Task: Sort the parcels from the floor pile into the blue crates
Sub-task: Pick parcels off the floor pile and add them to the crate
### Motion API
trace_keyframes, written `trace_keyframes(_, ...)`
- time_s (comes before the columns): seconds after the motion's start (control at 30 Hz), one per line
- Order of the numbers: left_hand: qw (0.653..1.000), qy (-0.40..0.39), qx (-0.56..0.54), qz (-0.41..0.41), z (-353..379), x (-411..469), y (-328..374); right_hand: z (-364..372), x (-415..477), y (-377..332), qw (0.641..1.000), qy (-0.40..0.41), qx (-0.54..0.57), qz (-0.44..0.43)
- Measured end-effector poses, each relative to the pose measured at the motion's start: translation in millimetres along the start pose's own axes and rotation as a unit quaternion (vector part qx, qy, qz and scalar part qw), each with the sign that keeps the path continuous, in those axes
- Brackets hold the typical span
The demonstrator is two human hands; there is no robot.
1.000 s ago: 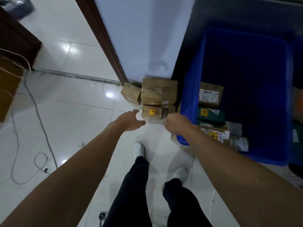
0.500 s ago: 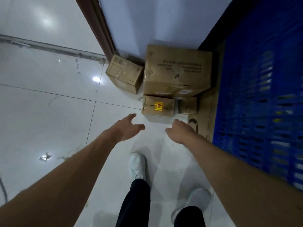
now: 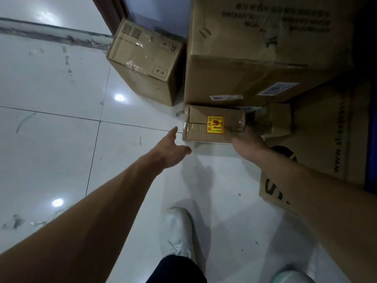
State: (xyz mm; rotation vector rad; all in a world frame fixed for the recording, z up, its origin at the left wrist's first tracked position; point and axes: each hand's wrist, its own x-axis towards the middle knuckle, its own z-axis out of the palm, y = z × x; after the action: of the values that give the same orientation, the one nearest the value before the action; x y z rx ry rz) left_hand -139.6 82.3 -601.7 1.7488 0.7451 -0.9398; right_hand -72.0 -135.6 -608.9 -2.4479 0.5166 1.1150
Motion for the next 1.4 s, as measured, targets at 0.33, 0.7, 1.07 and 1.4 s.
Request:
trace_keyframes(0.33,0.999,-0.029,-0.029,0.032,10,-43,23,-21,-18,12,0.994,-0.020,0.097,0.051)
trace_keyframes(0.7,0.998,-0.028,-0.059,0.020,7,-228,73,-120,-198,17,0.982,-0.025,0.170,0.078)
trace_keyframes(1.07,0.992,0.062,-0.073,0.082,-18,-468,152,-233,-433,13,0.956,-0.077,0.279,0.039)
trace_keyframes(1.4,0.971,0.154,-0.047,0.178,0,-634,231,-325,-599,46,0.938,-0.041,0.333,-0.092)
